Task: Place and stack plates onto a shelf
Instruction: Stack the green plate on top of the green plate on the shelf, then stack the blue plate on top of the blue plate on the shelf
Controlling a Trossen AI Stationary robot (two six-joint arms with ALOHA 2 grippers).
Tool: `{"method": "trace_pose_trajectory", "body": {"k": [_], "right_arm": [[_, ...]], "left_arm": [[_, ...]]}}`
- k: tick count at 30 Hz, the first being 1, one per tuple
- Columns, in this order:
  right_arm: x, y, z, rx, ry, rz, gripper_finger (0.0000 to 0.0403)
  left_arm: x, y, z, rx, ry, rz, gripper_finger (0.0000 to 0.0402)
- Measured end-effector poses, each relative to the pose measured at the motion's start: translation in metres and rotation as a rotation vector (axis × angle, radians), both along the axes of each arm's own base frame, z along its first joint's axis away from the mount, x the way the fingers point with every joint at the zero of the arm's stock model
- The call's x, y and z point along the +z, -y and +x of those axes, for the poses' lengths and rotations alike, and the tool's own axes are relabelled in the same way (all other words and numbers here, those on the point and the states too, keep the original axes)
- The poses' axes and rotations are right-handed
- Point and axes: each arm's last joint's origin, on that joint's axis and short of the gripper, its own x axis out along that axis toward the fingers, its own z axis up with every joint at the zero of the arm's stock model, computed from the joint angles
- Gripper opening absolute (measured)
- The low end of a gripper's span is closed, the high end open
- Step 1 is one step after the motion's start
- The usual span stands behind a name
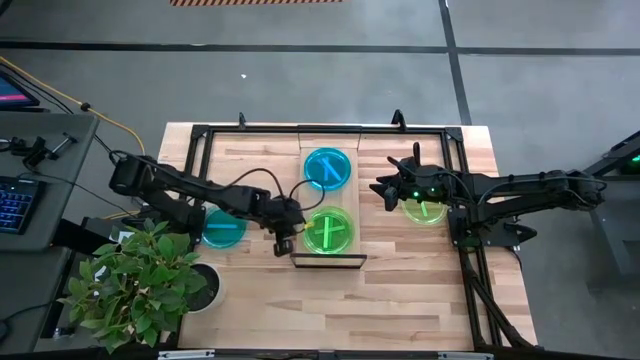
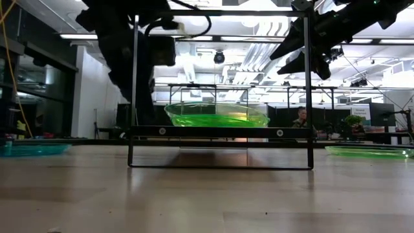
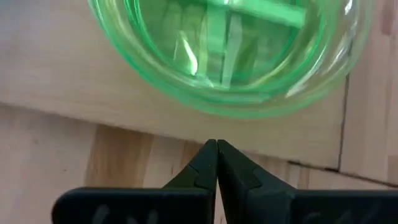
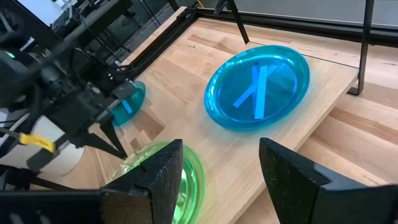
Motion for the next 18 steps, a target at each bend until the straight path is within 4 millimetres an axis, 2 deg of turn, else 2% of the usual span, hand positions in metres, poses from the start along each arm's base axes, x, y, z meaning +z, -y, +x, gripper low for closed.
{"method": "trace_pose_trajectory", "body": {"k": [18], "right_arm": [[-0.0017, 0.0004, -0.0009, -0.014, -0.021, -0.006, 0.0197]], "left_arm": [[0.0043, -0.0002, 0.0095, 0.101, 0.099, -0.066, 0.0]]}}
